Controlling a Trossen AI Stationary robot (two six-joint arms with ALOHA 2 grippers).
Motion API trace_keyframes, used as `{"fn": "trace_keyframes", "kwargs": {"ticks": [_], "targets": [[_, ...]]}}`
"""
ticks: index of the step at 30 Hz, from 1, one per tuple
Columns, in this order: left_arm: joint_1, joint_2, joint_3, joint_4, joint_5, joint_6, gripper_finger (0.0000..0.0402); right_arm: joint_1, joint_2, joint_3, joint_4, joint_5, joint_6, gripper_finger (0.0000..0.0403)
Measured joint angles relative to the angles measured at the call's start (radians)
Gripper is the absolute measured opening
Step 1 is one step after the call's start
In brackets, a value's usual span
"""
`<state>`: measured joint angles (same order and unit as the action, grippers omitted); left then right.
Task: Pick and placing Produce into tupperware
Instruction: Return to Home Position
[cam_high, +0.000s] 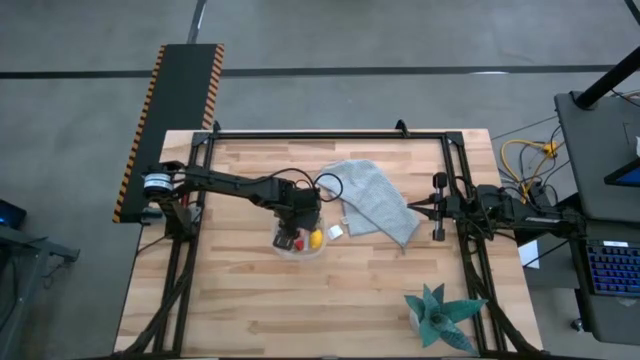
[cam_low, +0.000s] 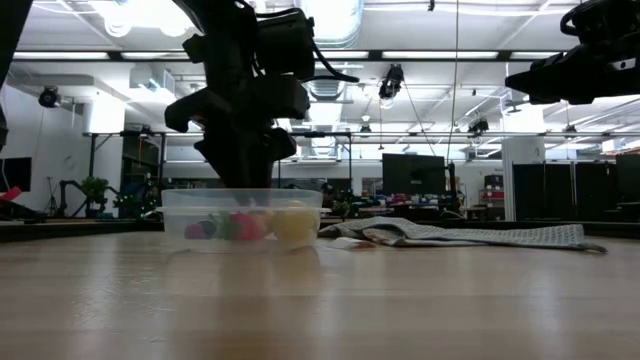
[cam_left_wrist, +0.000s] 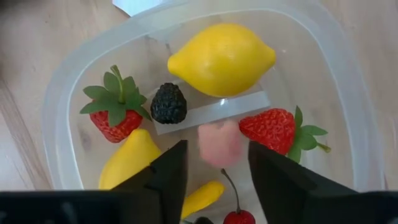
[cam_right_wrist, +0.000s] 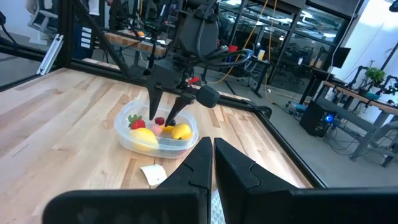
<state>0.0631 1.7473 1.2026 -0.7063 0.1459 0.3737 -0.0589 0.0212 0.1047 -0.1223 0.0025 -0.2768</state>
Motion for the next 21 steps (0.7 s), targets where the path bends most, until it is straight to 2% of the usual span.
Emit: {"fn": "trace_keyframes", "kwargs": {"ticks": [5,13,16,21], "targets": [[0.000,0.000,0.000,0.005,0.000,0.000,0.0191,0.000,0.000,0.000,0.000,0.000,0.000,0.0009],[0.001,-0.044,0.028,0.038,-0.003,-0.025,0.0198,0.000,0.000,0.000,0.007,0.000,0.004,0.0009],[0.009,-0.122,0.029,0.044,-0.006,-0.025,0.0198,0.000,0.000,0.000,0.027,0.000,0.009,0.0009],[0.015,-0.329,0.028,0.138,-0.014,-0.028,0.0187,0.000,-0.001,0.000,0.035,0.000,0.015,0.0009]]}}
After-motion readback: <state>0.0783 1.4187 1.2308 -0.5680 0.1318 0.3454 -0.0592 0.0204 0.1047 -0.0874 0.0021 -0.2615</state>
